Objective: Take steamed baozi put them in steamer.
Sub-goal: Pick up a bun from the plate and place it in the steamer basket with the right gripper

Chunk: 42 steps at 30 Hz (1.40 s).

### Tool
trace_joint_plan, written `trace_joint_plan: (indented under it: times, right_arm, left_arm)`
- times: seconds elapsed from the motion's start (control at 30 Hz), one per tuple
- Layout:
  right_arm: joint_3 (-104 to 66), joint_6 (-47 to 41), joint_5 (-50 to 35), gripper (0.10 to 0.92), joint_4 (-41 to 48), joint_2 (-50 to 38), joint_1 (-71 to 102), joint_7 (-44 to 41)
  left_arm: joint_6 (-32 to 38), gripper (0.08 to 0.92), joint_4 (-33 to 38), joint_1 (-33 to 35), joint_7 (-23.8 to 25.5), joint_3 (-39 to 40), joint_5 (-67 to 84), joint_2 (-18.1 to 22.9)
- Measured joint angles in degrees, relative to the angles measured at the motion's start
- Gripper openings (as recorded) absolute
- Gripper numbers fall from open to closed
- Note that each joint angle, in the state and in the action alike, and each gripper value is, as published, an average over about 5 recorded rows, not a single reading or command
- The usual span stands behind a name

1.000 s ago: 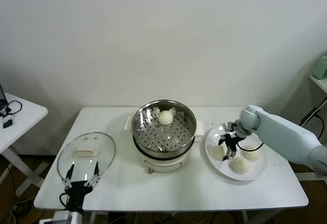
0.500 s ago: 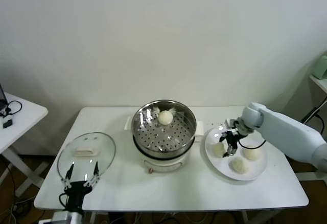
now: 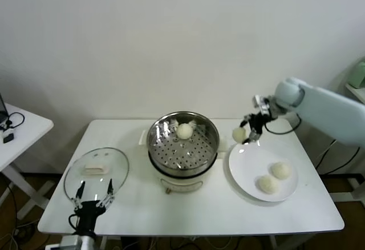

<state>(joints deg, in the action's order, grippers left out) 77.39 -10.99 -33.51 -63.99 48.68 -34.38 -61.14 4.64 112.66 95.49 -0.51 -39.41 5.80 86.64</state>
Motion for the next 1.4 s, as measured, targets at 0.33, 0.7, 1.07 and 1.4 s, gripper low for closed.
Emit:
trace_joint_plan:
  times: [0.33,0.7,1.07,1.4]
  right_arm:
    - [5.70,-2.40,-10.99,0.729,-0.72,9.01,-6.57,2.06]
    - [6.76,-3.00,-14.35,0.729,5.86,22.78,-2.74,3.13]
    - [7.13,-2.12,-13.82,0.729,13.87,32.38,3.01,2.83]
    - [7.26,-0.94,-11.66,0.729,19.40,36.32,5.64,1.99]
  left_arm:
    - [-0.38,0.823,1.28,0.88,-0.03,1.46,-0.55,-0.04]
    - [0.25,0.823,2.30,3.01,-0.17,1.73,-0.64,-0.10]
    - [0.60,0.823,2.09,3.81,-0.23,1.93,-0.59,-0.04]
    - [0.41,0.823,1.61,3.36,-0.26,1.82,-0.47,-0.05]
